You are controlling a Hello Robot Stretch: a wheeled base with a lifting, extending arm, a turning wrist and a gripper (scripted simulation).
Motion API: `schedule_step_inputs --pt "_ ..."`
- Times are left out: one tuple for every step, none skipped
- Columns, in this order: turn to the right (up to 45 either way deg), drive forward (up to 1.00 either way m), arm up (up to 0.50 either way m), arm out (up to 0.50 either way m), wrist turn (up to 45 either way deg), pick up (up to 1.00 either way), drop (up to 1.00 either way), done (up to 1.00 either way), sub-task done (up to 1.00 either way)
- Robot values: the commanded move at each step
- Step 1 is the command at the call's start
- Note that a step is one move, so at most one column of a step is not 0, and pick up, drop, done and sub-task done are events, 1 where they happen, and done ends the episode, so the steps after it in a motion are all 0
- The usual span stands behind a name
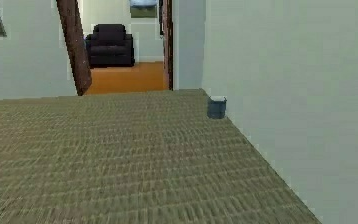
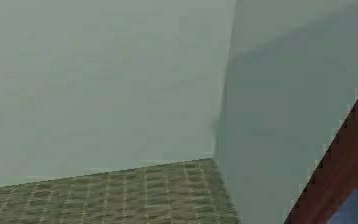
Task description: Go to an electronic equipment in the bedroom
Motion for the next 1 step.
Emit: schedule_step_inputs --pt "-12.0 0.0 0.0 0.0 0.0 0.0 0.0 0.0 0.0"
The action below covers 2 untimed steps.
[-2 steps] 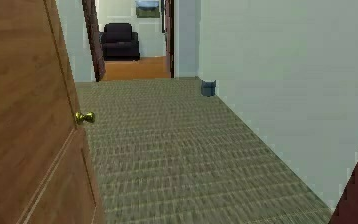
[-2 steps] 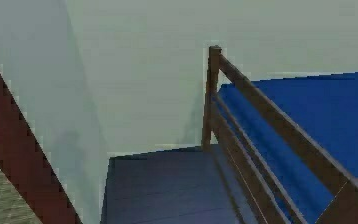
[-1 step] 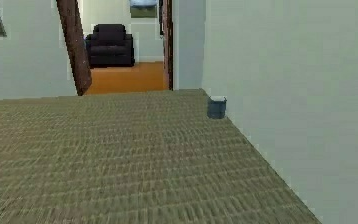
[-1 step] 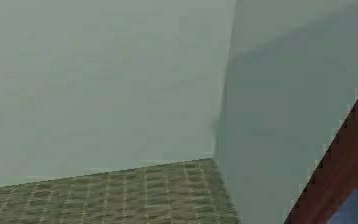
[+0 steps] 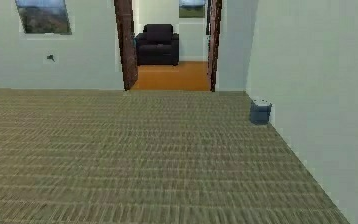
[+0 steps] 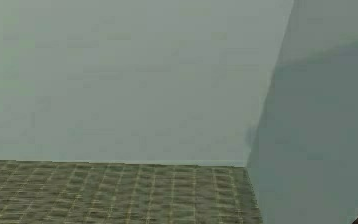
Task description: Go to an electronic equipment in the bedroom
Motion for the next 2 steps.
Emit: schedule_step_inputs --pt "0.0 0.05 0.0 0.0 0.0 0.0 0.0 0.0 0.0" --pt "0.0 1.0 0.0 0.0 0.0 0.0 0.0 0.0 0.0"
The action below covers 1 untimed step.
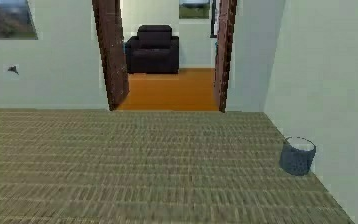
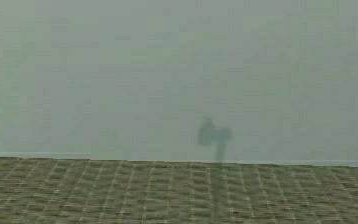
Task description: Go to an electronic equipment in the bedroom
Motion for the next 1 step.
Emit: schedule_step_inputs --pt "0.0 1.0 0.0 0.0 0.0 0.0 0.0 0.0 0.0"
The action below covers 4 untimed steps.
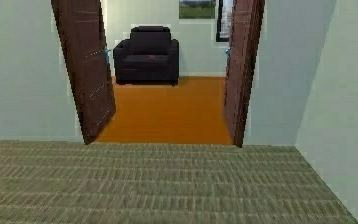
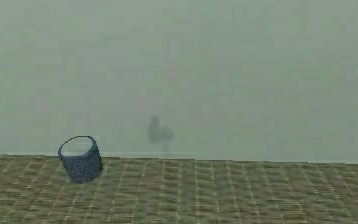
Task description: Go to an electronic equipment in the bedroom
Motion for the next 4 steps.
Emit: schedule_step_inputs --pt "0.0 1.0 0.0 0.0 0.0 0.0 0.0 0.0 0.0" --pt "0.0 1.0 0.0 0.0 0.0 0.0 0.0 0.0 0.0" --pt "0.0 0.6 0.0 0.0 0.0 0.0 0.0 0.0 0.0" --pt "3.0 0.0 0.0 0.0 0.0 0.0 0.0 0.0 0.0"
